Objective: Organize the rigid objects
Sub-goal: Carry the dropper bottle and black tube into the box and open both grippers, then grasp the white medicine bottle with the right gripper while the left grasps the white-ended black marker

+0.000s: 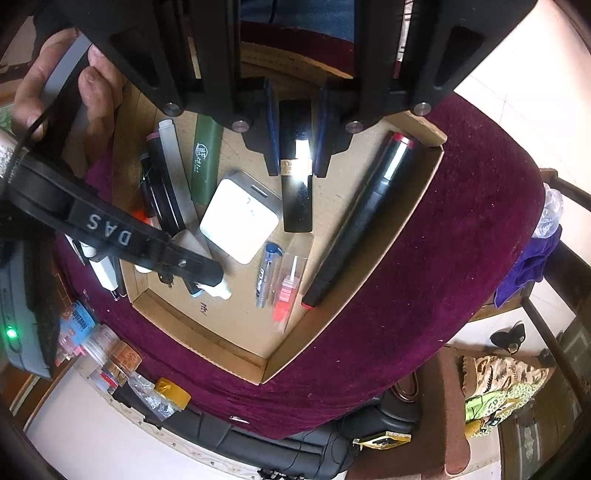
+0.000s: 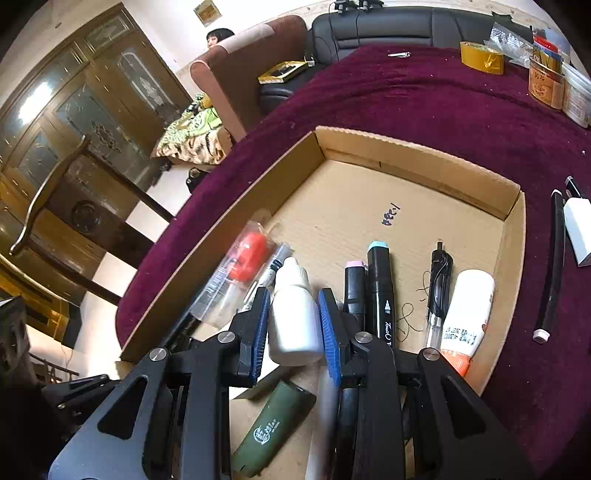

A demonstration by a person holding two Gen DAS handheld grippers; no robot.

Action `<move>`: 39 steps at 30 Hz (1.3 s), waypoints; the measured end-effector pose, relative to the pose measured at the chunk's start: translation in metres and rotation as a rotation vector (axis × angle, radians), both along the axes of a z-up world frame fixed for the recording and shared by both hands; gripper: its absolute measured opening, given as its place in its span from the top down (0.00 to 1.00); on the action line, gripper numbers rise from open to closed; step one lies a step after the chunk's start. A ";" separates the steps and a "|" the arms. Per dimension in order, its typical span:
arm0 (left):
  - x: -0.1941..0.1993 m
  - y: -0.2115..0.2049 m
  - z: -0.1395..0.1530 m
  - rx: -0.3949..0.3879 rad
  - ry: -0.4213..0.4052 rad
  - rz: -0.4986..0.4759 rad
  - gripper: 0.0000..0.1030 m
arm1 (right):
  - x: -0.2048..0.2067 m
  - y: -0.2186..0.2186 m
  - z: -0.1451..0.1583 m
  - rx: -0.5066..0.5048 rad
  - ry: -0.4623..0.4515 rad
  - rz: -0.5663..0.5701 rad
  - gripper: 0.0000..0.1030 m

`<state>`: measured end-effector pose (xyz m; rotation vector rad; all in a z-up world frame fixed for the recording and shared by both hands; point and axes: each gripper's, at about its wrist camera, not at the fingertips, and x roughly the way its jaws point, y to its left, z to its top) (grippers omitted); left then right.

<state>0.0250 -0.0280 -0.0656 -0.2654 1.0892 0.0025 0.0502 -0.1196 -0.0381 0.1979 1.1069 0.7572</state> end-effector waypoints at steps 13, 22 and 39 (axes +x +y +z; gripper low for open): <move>-0.005 0.009 0.008 -0.073 -0.054 0.000 0.51 | -0.008 -0.010 0.008 0.052 -0.018 0.007 0.69; -0.014 -0.004 0.027 -0.044 -0.152 -0.003 0.44 | -0.028 -0.054 0.033 0.220 -0.074 0.031 0.54; -0.010 -0.118 0.045 -0.092 -0.255 -0.313 0.43 | -0.051 -0.202 -0.016 0.208 -0.016 -0.235 0.54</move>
